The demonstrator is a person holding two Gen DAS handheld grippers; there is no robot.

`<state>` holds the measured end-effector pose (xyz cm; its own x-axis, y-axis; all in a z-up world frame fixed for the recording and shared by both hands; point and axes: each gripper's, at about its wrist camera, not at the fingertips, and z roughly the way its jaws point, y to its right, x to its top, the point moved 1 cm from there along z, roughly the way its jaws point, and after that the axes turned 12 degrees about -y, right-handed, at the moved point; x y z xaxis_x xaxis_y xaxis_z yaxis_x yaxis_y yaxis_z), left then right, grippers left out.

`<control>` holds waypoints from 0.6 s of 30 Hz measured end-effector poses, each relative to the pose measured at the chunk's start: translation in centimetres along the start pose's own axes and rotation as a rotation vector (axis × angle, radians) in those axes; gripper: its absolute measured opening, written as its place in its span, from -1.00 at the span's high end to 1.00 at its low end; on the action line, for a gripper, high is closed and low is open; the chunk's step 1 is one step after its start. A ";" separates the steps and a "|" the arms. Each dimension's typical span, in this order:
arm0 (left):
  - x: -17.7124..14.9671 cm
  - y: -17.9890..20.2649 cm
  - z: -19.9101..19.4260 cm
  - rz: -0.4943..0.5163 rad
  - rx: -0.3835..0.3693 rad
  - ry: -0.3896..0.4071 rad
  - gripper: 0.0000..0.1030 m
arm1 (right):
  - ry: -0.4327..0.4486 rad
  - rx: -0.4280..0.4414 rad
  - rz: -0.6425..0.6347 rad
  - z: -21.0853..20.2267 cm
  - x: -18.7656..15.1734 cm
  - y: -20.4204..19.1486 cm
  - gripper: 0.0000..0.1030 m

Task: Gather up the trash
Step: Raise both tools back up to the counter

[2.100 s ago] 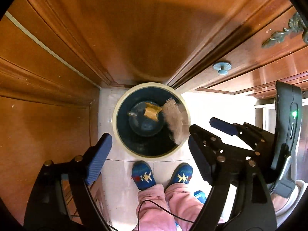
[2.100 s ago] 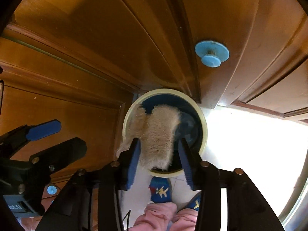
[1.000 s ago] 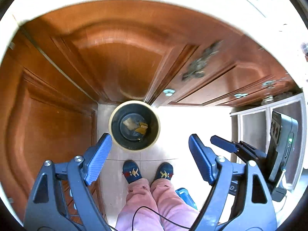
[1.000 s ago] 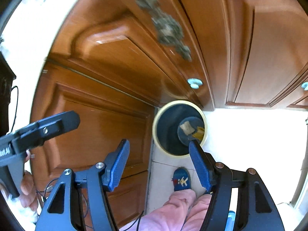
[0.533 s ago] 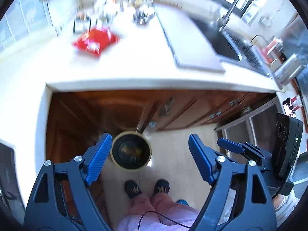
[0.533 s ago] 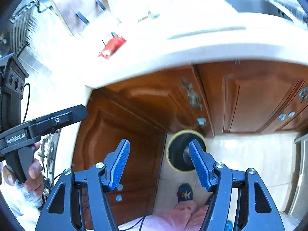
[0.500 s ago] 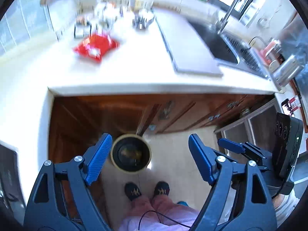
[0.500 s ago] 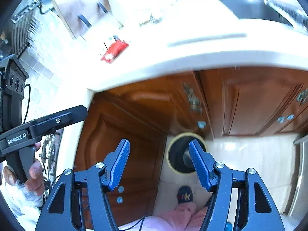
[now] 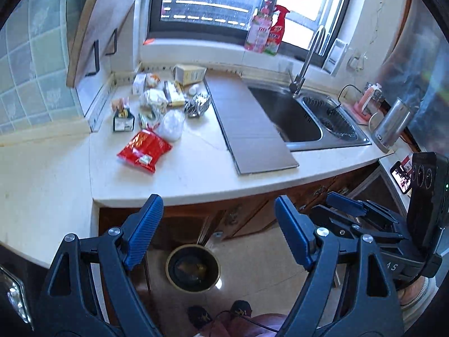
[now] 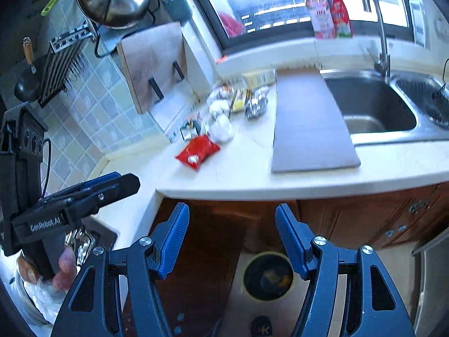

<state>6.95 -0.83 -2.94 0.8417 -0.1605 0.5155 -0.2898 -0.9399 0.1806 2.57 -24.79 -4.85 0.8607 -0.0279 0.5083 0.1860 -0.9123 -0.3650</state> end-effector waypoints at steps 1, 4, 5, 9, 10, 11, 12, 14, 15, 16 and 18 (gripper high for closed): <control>0.1 0.1 -0.3 0.004 -0.002 0.008 -0.54 | 0.010 -0.004 -0.002 -0.3 0.3 -0.5 -0.27; 0.8 -0.1 -1.1 0.011 -0.004 0.034 -0.54 | 0.030 -0.021 -0.006 -0.6 1.2 -1.2 -0.27; 1.0 -0.2 -1.3 0.011 -0.008 0.042 -0.54 | 0.034 -0.025 -0.006 -0.6 1.4 -1.4 -0.27; 1.9 -1.0 -1.5 0.002 -0.010 0.064 -0.54 | 0.035 -0.034 0.005 -1.0 2.7 -2.1 -0.27; 2.2 -1.3 -1.3 -0.003 -0.008 0.066 -0.54 | 0.032 -0.034 0.009 -0.8 3.0 -2.1 -0.27; 2.5 -1.6 -1.1 -0.008 -0.005 0.065 -0.54 | 0.028 -0.034 0.011 -0.7 3.3 -2.1 -0.27; 2.7 -1.7 -0.8 -0.012 -0.004 0.063 -0.54 | 0.023 -0.034 0.012 -0.3 3.6 -2.0 -0.27; 3.2 -2.3 -0.1 -0.023 0.000 0.058 -0.54 | 0.012 -0.031 0.016 0.4 4.5 -1.6 -0.27; 3.5 -2.6 0.4 -0.028 0.005 0.055 -0.54 | 0.005 -0.026 0.019 0.9 4.9 -1.5 -0.27; 3.8 -2.9 0.9 -0.033 0.010 0.050 -0.54 | -0.002 -0.020 0.021 1.7 5.6 -1.3 -0.27; 4.5 -3.6 2.1 -0.050 0.026 0.036 -0.54 | -0.014 -0.008 0.021 3.0 6.7 -0.9 -0.27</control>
<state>12.80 1.21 -3.06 0.8381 -0.1026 0.5359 -0.2355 -0.9539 0.1858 9.61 -22.91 -3.47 0.8708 -0.0417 0.4899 0.1638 -0.9149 -0.3691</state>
